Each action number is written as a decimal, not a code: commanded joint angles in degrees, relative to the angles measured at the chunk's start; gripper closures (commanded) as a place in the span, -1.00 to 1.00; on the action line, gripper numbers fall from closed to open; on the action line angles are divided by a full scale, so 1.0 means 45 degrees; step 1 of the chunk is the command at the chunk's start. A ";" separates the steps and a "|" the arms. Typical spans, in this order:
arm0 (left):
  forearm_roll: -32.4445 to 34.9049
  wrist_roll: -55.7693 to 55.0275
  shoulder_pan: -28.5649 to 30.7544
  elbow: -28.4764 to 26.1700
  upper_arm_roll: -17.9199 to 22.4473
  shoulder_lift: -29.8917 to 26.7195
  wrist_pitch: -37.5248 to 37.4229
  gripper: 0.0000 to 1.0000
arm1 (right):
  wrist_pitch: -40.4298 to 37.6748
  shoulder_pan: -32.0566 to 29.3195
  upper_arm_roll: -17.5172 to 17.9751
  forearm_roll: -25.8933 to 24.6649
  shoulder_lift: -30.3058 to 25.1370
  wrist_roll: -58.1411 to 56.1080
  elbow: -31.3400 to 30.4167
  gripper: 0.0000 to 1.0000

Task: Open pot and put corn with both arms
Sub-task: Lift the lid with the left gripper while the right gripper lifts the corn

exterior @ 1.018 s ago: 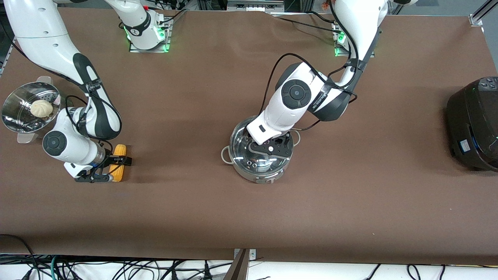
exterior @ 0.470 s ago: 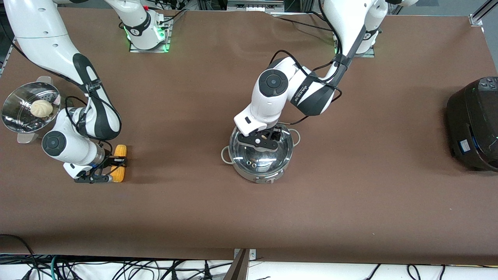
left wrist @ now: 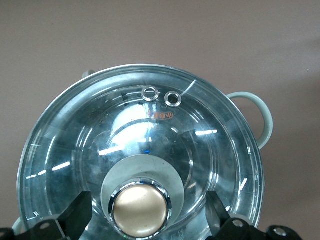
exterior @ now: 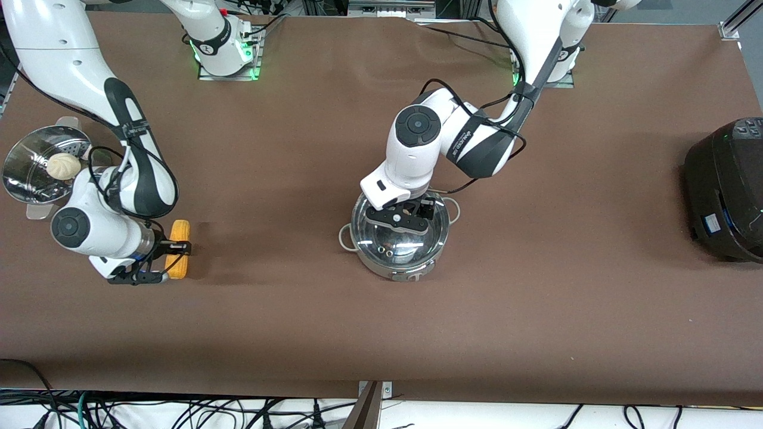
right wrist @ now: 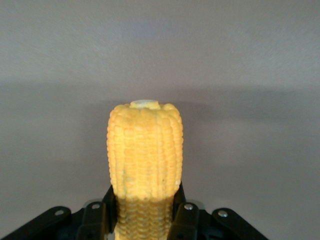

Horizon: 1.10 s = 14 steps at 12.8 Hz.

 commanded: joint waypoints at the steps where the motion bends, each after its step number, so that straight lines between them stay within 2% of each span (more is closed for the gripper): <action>1: 0.0406 -0.0072 -0.0029 0.0280 0.0041 0.0123 -0.0063 -0.91 | -0.1536 -0.0064 0.0094 0.0171 -0.0318 -0.0333 0.1000 0.61; 4: 0.0406 -0.0072 -0.0029 0.0241 0.0041 0.0143 -0.0063 -0.73 | -0.4149 -0.0083 0.0269 0.0210 -0.0358 -0.0353 0.2970 0.61; 5: 0.0406 -0.0072 -0.0029 0.0240 0.0041 0.0124 -0.0063 -0.47 | -0.5029 -0.0103 0.0270 0.0346 -0.0358 -0.0353 0.3654 0.61; 6: 0.0386 -0.0091 -0.0029 0.0240 0.0041 0.0123 -0.0063 -0.13 | -0.5792 -0.0122 0.0270 0.0521 -0.0358 -0.0527 0.4241 0.61; 9: 0.0386 -0.0130 0.0010 0.0240 0.0041 0.0084 -0.0063 0.59 | -0.7104 -0.0258 0.0250 0.0737 -0.0377 -0.1075 0.5416 0.61; 10: 0.0367 -0.0130 0.0030 0.0279 0.0041 0.0026 -0.0101 0.69 | -0.7475 -0.0278 0.0251 0.0738 -0.0377 -0.1076 0.5670 0.61; 13: 0.0055 -0.0227 0.0108 0.0415 0.0002 -0.0247 -0.0665 0.69 | -0.8433 -0.0298 0.0251 0.0738 -0.1001 -0.1076 0.6024 0.61; 14: -0.0449 -0.0286 0.0108 0.0436 0.0002 -0.0383 -0.1151 0.69 | -0.8668 -0.0298 0.0270 0.0738 -0.1331 -0.1076 0.6140 0.61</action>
